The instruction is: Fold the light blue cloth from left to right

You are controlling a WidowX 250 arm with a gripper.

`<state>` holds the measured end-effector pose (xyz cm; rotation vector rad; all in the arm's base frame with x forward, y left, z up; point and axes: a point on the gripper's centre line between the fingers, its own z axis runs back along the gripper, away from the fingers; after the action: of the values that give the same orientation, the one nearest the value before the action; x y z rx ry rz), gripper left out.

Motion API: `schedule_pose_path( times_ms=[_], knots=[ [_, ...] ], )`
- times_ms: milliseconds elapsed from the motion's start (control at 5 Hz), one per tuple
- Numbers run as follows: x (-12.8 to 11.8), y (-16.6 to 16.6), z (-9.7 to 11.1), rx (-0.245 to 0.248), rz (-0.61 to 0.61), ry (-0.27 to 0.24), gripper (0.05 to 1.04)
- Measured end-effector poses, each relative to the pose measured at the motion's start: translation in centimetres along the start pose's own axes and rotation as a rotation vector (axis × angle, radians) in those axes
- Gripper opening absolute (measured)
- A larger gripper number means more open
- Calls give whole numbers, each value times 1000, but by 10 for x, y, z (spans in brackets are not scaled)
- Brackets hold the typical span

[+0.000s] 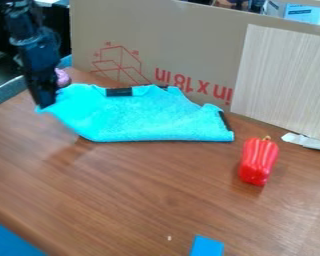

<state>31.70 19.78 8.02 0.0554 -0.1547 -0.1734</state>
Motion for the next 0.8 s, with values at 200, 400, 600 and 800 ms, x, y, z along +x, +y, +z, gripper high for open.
schedule_pose_path(
  times_ms=[200, 400, 600, 800],
  knots=[
    [31, -22, 4, -30, 19, 25, 53],
    [53, -42, -2, -58, 27, 57, 52],
    [77, -68, 0, -87, 24, 62, 52],
    [95, -92, 5, -115, 23, 65, 52]
  ],
)
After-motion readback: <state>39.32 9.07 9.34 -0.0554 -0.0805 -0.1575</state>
